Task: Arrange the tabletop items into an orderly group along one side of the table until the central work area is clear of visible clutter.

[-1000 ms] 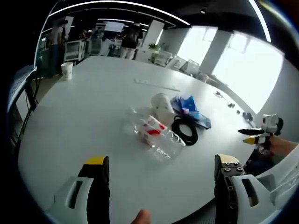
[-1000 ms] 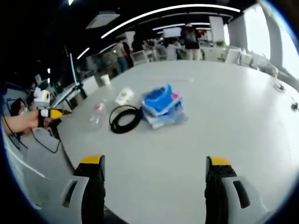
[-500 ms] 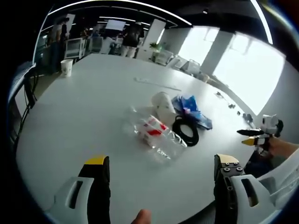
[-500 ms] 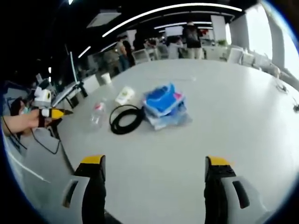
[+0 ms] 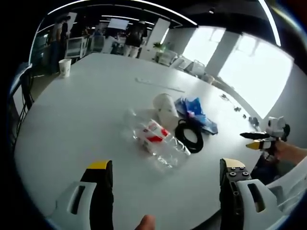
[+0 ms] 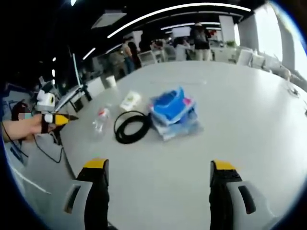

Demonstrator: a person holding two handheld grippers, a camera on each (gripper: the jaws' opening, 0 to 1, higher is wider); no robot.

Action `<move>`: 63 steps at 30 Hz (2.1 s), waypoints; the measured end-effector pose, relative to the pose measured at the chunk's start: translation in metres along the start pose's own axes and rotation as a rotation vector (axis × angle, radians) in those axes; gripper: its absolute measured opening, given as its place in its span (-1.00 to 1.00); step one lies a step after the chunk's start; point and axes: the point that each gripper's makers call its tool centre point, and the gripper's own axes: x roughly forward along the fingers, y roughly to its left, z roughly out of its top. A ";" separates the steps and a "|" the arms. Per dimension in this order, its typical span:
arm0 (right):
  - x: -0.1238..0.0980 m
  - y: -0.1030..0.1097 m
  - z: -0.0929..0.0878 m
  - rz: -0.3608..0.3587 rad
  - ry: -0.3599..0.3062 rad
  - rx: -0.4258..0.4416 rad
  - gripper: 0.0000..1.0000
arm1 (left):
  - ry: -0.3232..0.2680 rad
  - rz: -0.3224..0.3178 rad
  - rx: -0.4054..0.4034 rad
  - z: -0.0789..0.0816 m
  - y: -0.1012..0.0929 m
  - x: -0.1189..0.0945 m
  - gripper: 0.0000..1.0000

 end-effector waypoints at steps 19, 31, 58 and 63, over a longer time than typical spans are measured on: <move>0.016 0.014 0.016 0.043 -0.039 0.083 0.65 | 0.013 -0.010 0.000 0.009 -0.006 0.017 0.77; 0.026 0.022 0.026 0.070 -0.052 0.130 0.63 | 0.029 -0.009 -0.008 0.011 -0.010 0.028 0.75; 0.052 0.054 0.039 0.162 -0.028 0.126 0.55 | 0.041 0.004 -0.090 0.015 -0.014 0.053 0.76; 0.052 0.057 0.042 0.172 -0.029 0.137 0.54 | 0.041 0.010 -0.106 0.014 -0.014 0.058 0.75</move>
